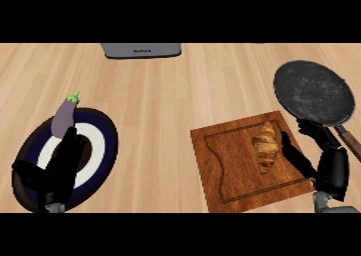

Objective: Pick the croissant from the cutting board and place it in the pan

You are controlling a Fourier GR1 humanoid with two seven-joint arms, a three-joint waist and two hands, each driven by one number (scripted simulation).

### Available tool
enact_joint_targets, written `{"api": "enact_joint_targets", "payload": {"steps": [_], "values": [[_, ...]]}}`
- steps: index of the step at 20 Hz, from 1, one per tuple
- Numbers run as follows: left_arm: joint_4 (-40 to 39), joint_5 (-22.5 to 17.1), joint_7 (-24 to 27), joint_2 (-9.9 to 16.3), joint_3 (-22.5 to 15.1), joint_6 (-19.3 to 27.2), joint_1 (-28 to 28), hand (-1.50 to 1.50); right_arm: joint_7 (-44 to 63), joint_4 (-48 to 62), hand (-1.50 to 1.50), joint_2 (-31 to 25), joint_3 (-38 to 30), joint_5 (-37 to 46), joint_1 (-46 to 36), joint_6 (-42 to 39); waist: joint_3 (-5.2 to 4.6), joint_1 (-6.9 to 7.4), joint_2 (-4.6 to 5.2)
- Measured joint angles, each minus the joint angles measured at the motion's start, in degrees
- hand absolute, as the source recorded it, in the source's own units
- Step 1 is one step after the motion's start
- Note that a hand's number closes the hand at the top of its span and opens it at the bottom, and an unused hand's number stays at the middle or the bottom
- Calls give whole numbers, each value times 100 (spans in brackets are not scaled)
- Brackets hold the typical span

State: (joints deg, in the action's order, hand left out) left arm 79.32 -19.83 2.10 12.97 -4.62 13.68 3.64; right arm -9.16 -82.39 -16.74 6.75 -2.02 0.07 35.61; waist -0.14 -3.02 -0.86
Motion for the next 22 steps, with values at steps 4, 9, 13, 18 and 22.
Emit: {"api": "enact_joint_targets", "payload": {"steps": [4,9,13,18,22], "values": [[66,-18,-130,-117,-16,143,-30,0,-49,-183,-150,695,436,1033,533,1539,4,44,11],[129,10,-246,-165,-79,186,-83,0,733,-176,-150,1158,688,2429,917,2566,-5,183,53],[211,84,-351,-243,-183,280,-113,0,1680,-193,-150,1333,478,3479,924,2657,-8,254,72],[240,116,-471,-265,-212,335,-156,0,3149,-314,-150,1289,-34,4498,594,1897,-19,300,85],[268,111,-493,-247,-240,269,-163,0,4244,-245,-150,1029,-172,4890,423,672,-49,377,96]]}}
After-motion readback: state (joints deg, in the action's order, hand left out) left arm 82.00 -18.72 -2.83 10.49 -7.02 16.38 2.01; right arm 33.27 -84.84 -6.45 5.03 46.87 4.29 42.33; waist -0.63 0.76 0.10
